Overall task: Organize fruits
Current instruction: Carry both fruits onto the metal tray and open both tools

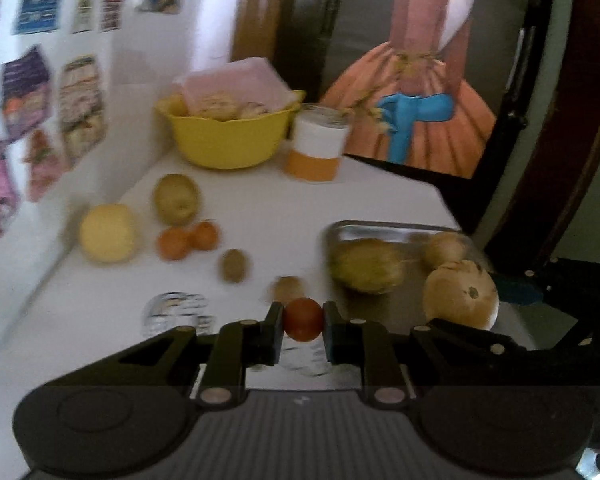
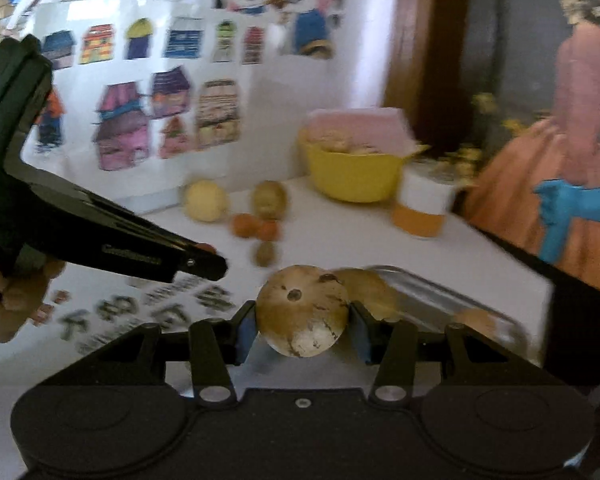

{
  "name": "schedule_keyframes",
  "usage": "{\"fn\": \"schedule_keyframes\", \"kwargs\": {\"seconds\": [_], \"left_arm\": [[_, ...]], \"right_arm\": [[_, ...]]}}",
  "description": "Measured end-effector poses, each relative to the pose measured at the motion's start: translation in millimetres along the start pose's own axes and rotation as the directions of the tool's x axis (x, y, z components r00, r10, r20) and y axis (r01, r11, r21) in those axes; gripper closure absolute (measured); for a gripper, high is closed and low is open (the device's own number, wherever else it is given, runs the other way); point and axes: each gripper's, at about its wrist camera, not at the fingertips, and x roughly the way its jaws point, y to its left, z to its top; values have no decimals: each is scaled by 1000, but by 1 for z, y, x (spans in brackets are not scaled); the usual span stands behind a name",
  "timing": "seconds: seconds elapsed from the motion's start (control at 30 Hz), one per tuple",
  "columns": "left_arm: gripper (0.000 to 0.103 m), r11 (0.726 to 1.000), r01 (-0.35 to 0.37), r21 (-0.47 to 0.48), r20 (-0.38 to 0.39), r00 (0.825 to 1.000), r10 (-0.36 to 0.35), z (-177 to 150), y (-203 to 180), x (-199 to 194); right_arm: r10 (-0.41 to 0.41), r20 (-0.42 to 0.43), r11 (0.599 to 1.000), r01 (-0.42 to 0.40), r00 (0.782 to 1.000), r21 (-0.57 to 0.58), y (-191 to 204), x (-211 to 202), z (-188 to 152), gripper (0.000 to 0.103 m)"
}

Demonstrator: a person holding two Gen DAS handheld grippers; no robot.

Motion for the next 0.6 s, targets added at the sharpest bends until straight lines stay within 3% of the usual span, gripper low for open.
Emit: {"fn": "schedule_keyframes", "kwargs": {"seconds": [0.3, 0.6], "left_arm": [[81, 1000, -3, 6, -31, 1000, 3, -5, -42, 45], [81, 998, -28, 47, -63, 998, 31, -9, -50, 61]], "right_arm": [[-98, -32, 989, 101, 995, 111, -58, 9, -32, 53], [-93, -54, 985, 100, 994, 140, -77, 36, -41, 53]]}}
